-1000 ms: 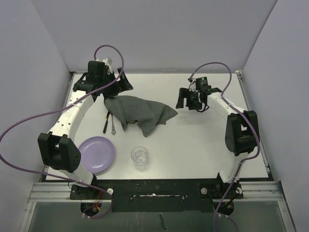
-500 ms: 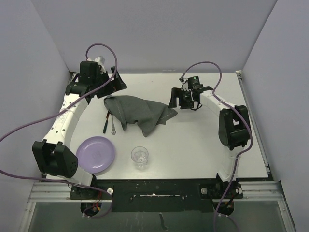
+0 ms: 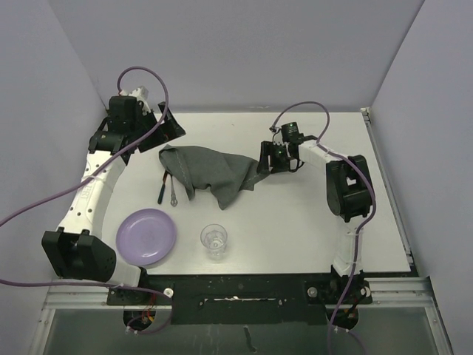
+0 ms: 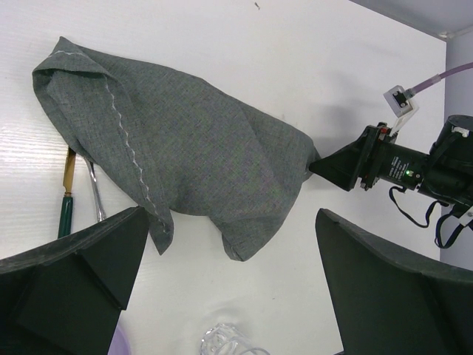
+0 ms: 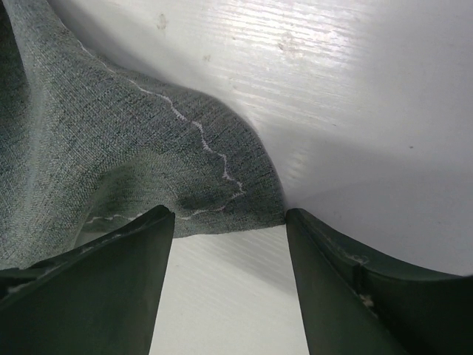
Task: Set the dinner table for one person
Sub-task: Flatten out the napkin at the center of the board.
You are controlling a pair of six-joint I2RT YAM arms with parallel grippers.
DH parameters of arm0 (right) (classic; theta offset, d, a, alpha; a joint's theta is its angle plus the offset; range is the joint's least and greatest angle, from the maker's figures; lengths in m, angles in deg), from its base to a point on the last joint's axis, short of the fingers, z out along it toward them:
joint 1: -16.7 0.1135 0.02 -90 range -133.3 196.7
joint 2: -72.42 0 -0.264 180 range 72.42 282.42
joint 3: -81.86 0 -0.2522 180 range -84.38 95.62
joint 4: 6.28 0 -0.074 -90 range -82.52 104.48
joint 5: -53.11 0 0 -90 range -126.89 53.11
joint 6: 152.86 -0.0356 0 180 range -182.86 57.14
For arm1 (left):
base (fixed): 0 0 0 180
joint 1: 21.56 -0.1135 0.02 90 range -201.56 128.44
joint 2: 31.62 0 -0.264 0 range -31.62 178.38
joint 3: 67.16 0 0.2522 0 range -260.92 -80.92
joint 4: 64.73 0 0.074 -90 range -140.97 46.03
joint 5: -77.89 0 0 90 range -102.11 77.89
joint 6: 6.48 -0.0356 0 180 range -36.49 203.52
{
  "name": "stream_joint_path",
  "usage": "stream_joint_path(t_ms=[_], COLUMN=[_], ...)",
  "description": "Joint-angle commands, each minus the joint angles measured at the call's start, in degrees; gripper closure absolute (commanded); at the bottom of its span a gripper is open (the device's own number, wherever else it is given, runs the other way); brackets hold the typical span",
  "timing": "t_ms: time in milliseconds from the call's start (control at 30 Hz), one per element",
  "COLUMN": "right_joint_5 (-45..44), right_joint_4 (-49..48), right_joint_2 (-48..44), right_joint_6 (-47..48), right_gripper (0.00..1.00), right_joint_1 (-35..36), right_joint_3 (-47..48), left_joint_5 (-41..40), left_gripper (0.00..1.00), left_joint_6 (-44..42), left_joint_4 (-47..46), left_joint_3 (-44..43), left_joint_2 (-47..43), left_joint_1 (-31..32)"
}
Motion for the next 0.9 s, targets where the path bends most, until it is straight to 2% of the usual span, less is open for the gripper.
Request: stream_joint_path(t_ms=[0, 300, 333, 400, 600, 867], right_joint_5=[-0.14, -4.79, -5.68, -9.89, -29.21, -46.49], right_joint_4=[-0.21, 3.81, 4.26, 6.61, 14.58, 19.9], right_joint_2=[3.05, 7.51, 7.74, 8.05, 4.67, -10.03], right_joint_6=[-0.17, 0.5, 0.57, 0.85, 3.97, 7.56], right_gripper=[0.45, 0.74, 0.79, 1.0, 1.0, 1.0], right_joint_1=[1.68, 3.82, 3.91, 4.44, 7.82, 12.05], right_joint_3=[2.29, 6.03, 6.28, 8.05, 15.39, 22.08], left_joint_5=[0.25, 2.93, 3.28, 3.94, 5.28, 5.6], left_gripper=[0.02, 0.02, 0.02, 0.02, 0.02, 0.02], left_joint_6=[-1.07, -0.8, -0.87, -0.8, -0.93, -1.13], left_joint_4=[-1.27, -2.36, -2.47, -2.74, -2.86, -2.73], left_joint_3=[1.06, 5.28, 5.61, 6.24, 6.91, 8.14], left_joint_2=[-4.37, -7.63, -7.83, -8.08, -7.98, -9.37], left_joint_1=[-1.43, -5.27, -5.65, -6.47, -7.59, -8.03])
